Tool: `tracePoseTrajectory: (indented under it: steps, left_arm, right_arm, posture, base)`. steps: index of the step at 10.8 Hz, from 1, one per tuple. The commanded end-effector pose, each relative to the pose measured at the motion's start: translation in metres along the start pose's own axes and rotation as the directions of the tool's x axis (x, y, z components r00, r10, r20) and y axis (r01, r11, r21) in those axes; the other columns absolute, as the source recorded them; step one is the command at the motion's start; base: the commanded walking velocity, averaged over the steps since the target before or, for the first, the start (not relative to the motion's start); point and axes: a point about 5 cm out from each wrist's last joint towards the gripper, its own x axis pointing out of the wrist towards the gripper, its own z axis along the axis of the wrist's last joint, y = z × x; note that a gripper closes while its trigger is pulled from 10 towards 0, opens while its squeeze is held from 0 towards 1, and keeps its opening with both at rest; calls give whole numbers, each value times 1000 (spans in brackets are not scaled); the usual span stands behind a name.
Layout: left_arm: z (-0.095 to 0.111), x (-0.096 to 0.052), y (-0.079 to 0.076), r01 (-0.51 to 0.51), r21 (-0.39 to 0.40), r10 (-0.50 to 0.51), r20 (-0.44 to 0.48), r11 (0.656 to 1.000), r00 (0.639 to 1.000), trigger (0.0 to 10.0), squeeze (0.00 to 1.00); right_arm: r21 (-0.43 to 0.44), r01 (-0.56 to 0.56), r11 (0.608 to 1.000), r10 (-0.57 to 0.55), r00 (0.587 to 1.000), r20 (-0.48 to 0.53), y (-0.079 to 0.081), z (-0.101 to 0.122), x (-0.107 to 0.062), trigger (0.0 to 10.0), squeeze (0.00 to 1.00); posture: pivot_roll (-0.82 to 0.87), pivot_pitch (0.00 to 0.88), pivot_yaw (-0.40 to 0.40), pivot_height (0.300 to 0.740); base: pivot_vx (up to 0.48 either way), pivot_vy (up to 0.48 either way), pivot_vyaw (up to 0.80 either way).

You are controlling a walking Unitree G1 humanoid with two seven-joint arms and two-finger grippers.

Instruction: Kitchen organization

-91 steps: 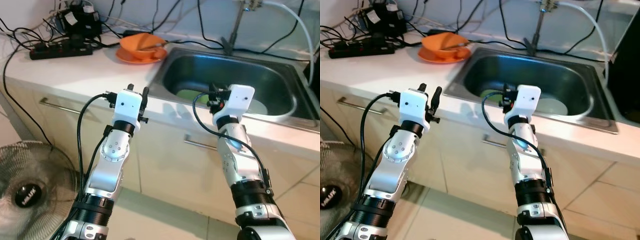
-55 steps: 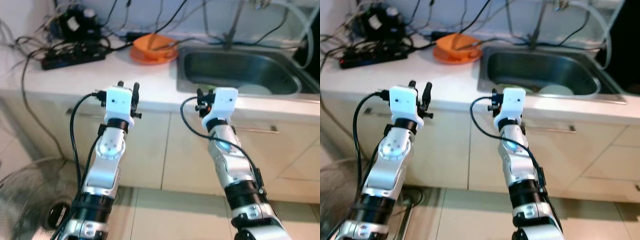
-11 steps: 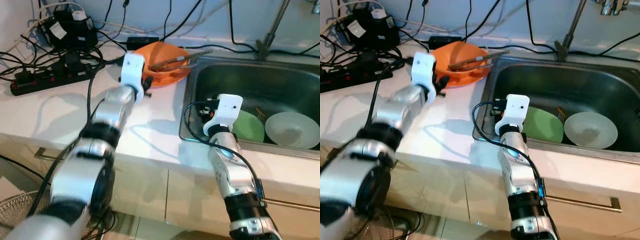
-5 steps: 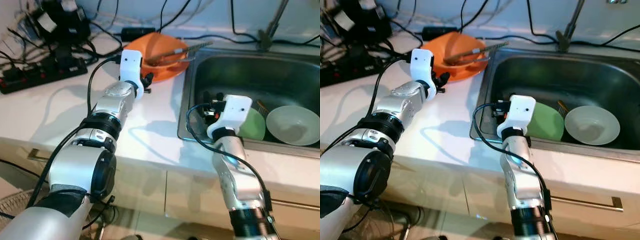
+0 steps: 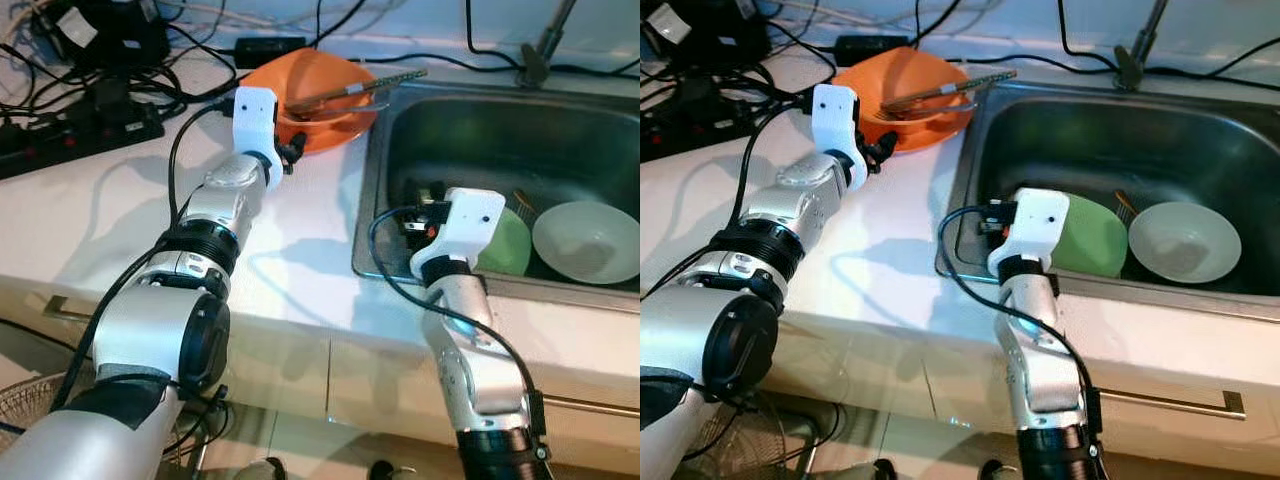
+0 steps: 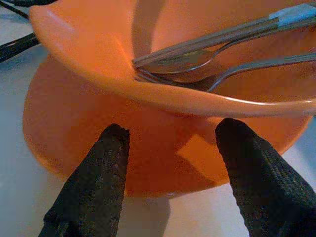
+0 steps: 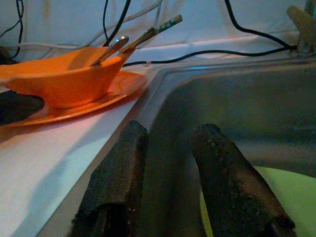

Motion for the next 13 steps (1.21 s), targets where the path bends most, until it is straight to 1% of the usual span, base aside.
tracePoseTrajectory:
  steps: [1, 3, 4, 5, 6, 8, 9, 10, 12, 13]
  left_arm:
    - [-11, 0, -2, 23, 7, -22, -59, 1000, 998, 10000, 0]
    - [-17, 0, -8, 94, 72, -85, -114, 993, 990, 10000, 0]
    - [-24, -1, -11, 126, 132, -102, -175, 983, 979, 10000, 0]
    - [-25, -1, -9, 118, 141, -88, -204, 983, 975, 10000, 0]
    - [-34, -2, -7, 115, 138, -81, -234, 984, 969, 10000, 0]
    - [-37, -4, -3, 97, 88, -71, -258, 991, 964, 10000, 0]
    - [-39, -5, -4, 102, 19, -93, -265, 995, 960, 10000, 0]
    - [-40, -5, -7, 120, -17, -120, -266, 993, 956, 10000, 0]
    - [-44, -9, -7, 162, -47, -168, -292, 986, 942, 10000, 0]
    - [-48, -14, -7, 191, -50, -197, -310, 980, 930, 10000, 0]
  right_arm:
    - [0, -2, 1000, 2, 988, -157, 2, -30, -10, 10000, 0]
    - [7, -7, 1000, 8, 987, -163, 6, -30, -11, 10000, 0]
    - [9, -5, 1000, 7, 986, -164, 5, -30, -10, 10000, 0]
    - [9, -3, 1000, 4, 986, -166, 5, -30, -9, 10000, 0]
    - [11, -1, 1000, 2, 986, -167, 5, -31, -8, 10000, 0]
    - [17, 0, 1000, 3, 986, -168, 6, -32, -6, 10000, 0]
    - [22, -3, 1000, 7, 986, -167, 8, -32, -4, 10000, 0]
    - [24, -5, 1000, 9, 986, -164, 8, -32, -3, 10000, 0]
    - [26, -10, 1000, 14, 988, -157, 8, -31, 3, 10000, 0]
    - [26, -12, 1000, 16, 989, -150, 7, -30, 6, 10000, 0]
  posture:
    - [5, 248, 45, 740]
    - [4, 239, 50, 740]
    - [9, 236, 52, 740]
    - [21, 234, 56, 740]
    - [26, 234, 58, 740]
    - [44, 223, 67, 740]
    - [51, 216, 70, 740]
    - [54, 213, 70, 740]
    - [59, 190, 69, 740]
    - [63, 180, 68, 740]
  base:
    - [0, 0, 0]
    - [0, 0, 0]
    - [0, 0, 0]
    - [0, 0, 0]
    - [0, 0, 0]
    - [0, 0, 0]
    - [0, 0, 0]
    - [0, 0, 0]
    - [0, 0, 0]
    - [0, 0, 0]
